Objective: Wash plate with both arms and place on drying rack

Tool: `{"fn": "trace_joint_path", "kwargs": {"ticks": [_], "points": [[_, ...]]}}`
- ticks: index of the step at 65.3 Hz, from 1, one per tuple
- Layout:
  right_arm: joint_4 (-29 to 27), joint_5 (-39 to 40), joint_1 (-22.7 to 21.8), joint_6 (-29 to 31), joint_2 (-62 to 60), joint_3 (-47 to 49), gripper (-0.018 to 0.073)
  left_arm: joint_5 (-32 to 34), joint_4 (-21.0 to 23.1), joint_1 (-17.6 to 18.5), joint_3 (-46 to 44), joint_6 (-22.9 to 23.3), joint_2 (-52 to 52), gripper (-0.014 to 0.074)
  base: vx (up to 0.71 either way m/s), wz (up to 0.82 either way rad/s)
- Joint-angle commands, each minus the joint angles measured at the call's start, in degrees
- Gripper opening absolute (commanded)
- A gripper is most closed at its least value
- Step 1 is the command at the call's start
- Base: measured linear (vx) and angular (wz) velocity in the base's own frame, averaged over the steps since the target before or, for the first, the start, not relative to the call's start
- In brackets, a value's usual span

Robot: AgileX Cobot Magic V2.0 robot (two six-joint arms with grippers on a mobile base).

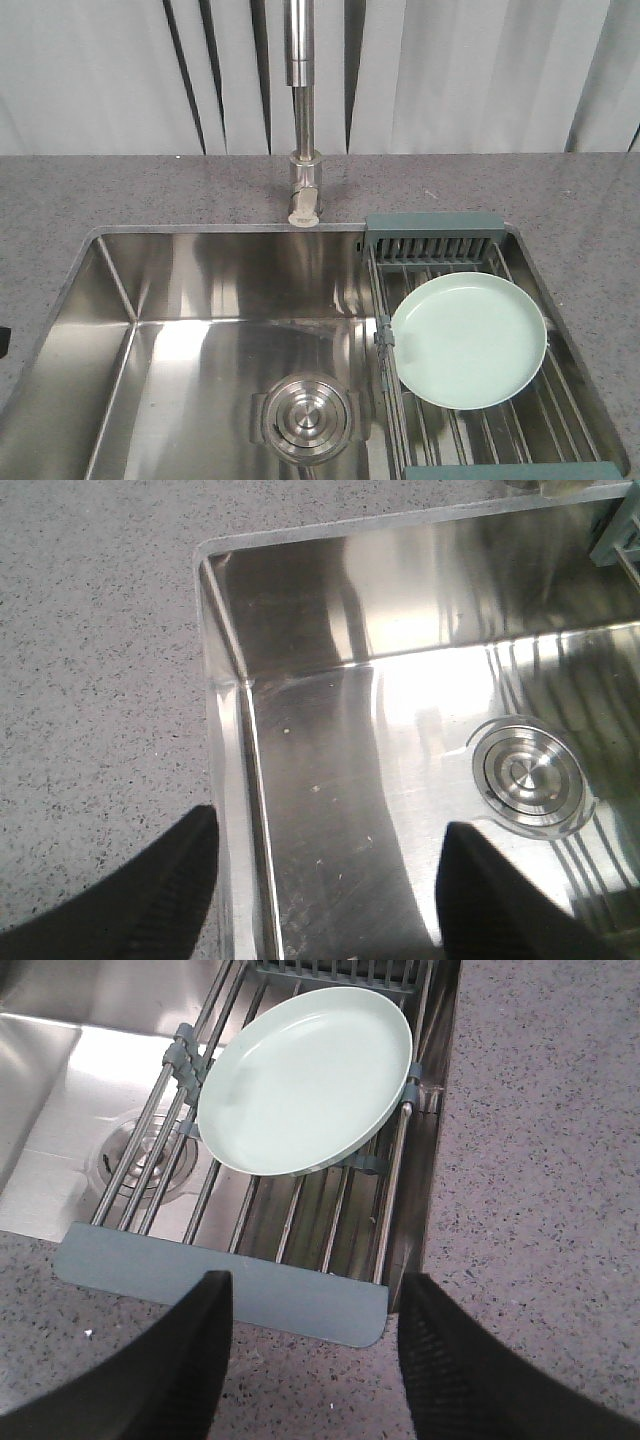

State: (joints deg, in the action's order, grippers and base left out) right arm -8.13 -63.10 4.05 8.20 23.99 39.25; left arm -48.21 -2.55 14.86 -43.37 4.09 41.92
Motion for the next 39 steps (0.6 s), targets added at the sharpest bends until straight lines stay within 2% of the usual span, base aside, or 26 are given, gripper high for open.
{"fn": "trace_joint_path", "kwargs": {"ticks": [1,9,30,39], "points": [[-0.3,2.9,-0.2,0.2,0.4,1.5,0.0379,5.1,0.3,0.3,-1.5,0.5,0.0,0.0438,0.00,0.00],[-0.3,2.9,-0.2,0.2,0.4,1.5,0.0379,6.1,0.3,0.3,-2.9,-0.1,0.8,0.0438,0.00,0.00],[-0.3,2.9,-0.2,0.2,0.4,1.5,0.0379,-2.1,0.0,0.3,-16.9,-3.5,14.5,0.0438,0.00,0.00],[-0.3,2.9,-0.2,0.2,0.4,1.5,0.0379,-3.1,1.7,0.3,-21.9,-7.7,22.2,0.0438,0.00,0.00]]}}
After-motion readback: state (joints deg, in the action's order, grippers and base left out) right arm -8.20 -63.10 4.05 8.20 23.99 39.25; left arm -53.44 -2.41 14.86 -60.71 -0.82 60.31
